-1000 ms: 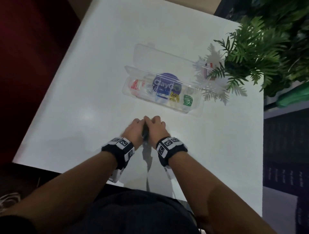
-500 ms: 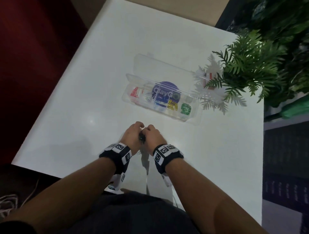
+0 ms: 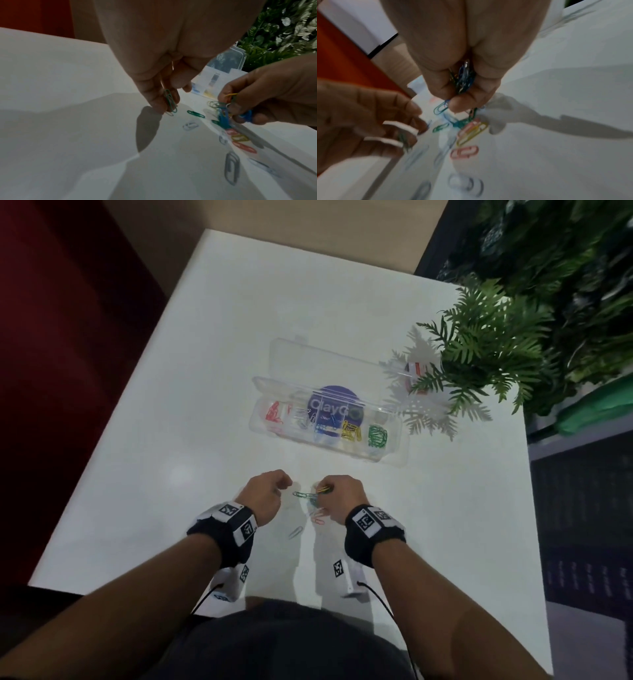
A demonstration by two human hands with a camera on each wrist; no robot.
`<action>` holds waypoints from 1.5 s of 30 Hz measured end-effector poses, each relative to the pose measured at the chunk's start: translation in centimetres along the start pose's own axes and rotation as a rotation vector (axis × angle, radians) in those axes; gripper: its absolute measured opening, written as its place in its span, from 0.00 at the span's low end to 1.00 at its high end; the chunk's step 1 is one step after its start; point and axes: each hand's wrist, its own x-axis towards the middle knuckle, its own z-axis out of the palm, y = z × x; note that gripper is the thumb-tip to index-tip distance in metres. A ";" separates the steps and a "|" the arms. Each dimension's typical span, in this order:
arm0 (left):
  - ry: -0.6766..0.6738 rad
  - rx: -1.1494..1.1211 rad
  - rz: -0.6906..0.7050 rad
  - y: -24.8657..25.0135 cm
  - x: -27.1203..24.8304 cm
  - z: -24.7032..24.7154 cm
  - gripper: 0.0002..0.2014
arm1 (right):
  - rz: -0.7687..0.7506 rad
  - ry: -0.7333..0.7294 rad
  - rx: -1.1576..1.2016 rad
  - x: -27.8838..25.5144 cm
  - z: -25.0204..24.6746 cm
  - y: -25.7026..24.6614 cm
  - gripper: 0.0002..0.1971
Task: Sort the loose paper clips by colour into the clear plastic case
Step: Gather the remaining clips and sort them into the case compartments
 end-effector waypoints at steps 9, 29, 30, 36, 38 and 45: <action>-0.222 -0.936 -0.303 5.7 -0.5 -1.3 0.14 | -0.132 0.073 0.236 -3.3 -4.2 -3.6 0.11; -0.568 -1.613 -0.247 11.0 -1.9 -2.4 0.21 | -0.433 0.210 0.250 -7.4 -9.7 -5.8 0.10; -0.568 -1.606 -0.251 11.1 -1.8 -2.5 0.21 | -0.409 0.232 0.305 -7.3 -10.0 -5.8 0.10; -0.592 -1.571 -0.277 11.6 -1.6 -2.6 0.23 | -0.307 0.232 0.578 -7.3 -10.4 -6.0 0.07; -0.607 -1.582 -0.279 11.6 -1.7 -2.5 0.18 | -0.269 0.240 0.649 -7.1 -10.5 -5.7 0.07; -0.590 -1.558 -0.267 11.8 -1.8 -2.8 0.23 | -0.220 0.192 0.805 -6.3 -10.5 -4.7 0.13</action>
